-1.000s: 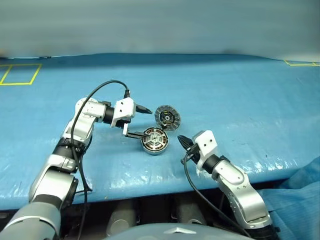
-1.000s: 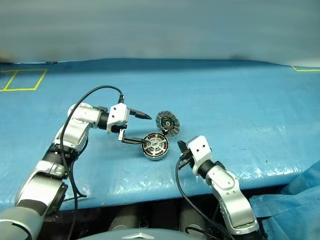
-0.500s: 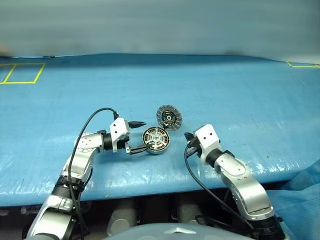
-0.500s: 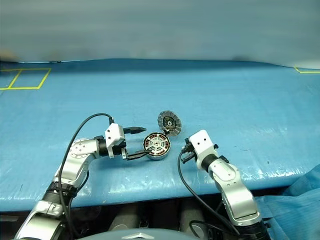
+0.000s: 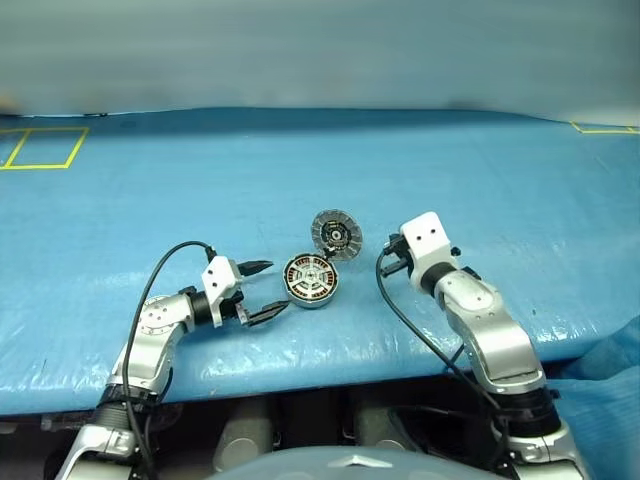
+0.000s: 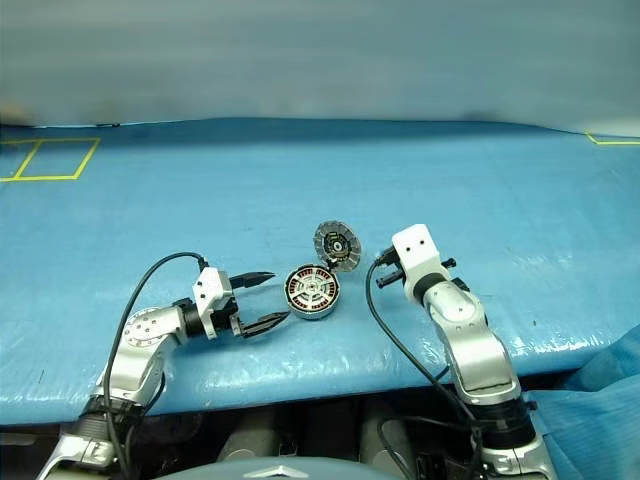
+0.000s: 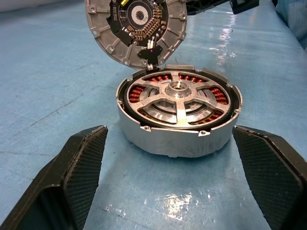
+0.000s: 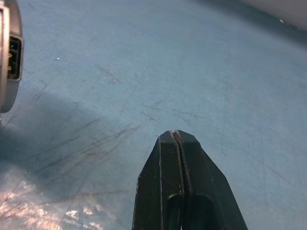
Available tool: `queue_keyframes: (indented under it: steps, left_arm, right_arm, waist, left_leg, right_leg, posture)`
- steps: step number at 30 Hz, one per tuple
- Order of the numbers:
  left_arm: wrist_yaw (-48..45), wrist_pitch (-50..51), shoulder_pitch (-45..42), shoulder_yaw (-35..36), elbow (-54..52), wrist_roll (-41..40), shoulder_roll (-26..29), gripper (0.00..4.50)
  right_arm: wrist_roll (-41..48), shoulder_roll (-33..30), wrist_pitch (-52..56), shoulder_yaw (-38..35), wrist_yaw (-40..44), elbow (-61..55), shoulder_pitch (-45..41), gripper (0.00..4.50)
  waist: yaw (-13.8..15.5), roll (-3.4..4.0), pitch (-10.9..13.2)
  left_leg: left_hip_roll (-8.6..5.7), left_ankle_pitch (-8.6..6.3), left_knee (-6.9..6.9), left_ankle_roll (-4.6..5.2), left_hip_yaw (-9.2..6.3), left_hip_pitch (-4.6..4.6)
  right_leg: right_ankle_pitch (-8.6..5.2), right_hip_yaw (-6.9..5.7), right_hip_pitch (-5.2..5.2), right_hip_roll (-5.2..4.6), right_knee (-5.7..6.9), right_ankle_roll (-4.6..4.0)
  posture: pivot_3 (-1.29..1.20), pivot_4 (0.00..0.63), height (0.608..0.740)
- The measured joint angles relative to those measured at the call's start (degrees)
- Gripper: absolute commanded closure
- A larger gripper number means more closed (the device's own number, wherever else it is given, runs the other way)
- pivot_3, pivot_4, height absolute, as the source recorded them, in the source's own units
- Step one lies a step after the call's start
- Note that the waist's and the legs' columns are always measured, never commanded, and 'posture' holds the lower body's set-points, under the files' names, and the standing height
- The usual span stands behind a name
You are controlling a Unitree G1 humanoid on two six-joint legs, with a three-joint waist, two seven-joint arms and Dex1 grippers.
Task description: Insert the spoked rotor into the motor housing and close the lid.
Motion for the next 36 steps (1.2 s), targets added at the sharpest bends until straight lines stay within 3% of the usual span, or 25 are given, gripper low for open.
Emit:
queue_keyframes:
  steps: [8,19,22,27,36]
  left_arm:
    - [0.9,-2.4,0.4,0.0,0.3,0.0,-0.1,0.06]
    - [3.0,-3.9,0.5,2.1,0.3,0.1,1.3,0.06]
    - [3.6,-4.5,0.5,2.2,0.3,0.1,1.3,0.06]
    - [5.1,-5.0,0.3,4.0,0.2,0.1,1.8,0.06]
    - [4.1,-4.7,0.3,3.9,0.2,-0.5,1.7,0.06]
  right_arm:
    - [3.1,3.0,-4.4,-1.1,3.2,11.0,-7.4,4.5]
    - [16.1,8.0,-5.9,1.0,15.2,4.3,-8.8,4.5]
    - [16.5,8.0,-5.3,2.1,15.8,3.0,-8.2,4.5]
    - [17.0,6.2,-3.9,8.4,17.2,-1.6,0.3,4.5]
    - [15.8,5.6,-2.7,11.4,14.8,-2.0,4.0,4.5]
  waist:
    - [-0.5,0.04,0.0]
    - [-0.3,0.06,0.0]
    - [-0.3,0.07,0.0]
    - [-0.3,0.08,0.0]
    - [-0.3,0.07,0.0]
  left_leg:
    - [0.02,-0.03,-0.03,0.06,0.11,0.0]
    - [0.03,-0.07,-0.07,0.11,0.1,-0.01]
    - [0.03,-0.07,-0.07,0.09,0.1,-0.01]
    - [0.03,-0.05,-0.18,0.01,0.11,-0.01]
    - [0.05,-0.08,-0.18,0.03,0.01,0.02]
  right_leg:
    - [0.02,0.03,-0.03,0.01,-0.01,-0.01]
    - [0.05,-0.05,0.0,-0.06,-0.14,0.01]
    - [0.05,-0.1,-0.01,-0.11,-0.14,-0.01]
    - [-0.01,-0.19,-0.02,-0.32,-0.15,-0.11]
    - [0.01,-0.34,-0.07,-0.41,-0.27,-0.09]
  posture:
    - [0.0,0.15,0.74]
    - [0.0,0.15,0.74]
    - [0.0,0.15,0.74]
    - [0.0,0.15,0.74]
    - [0.0,0.15,0.74]
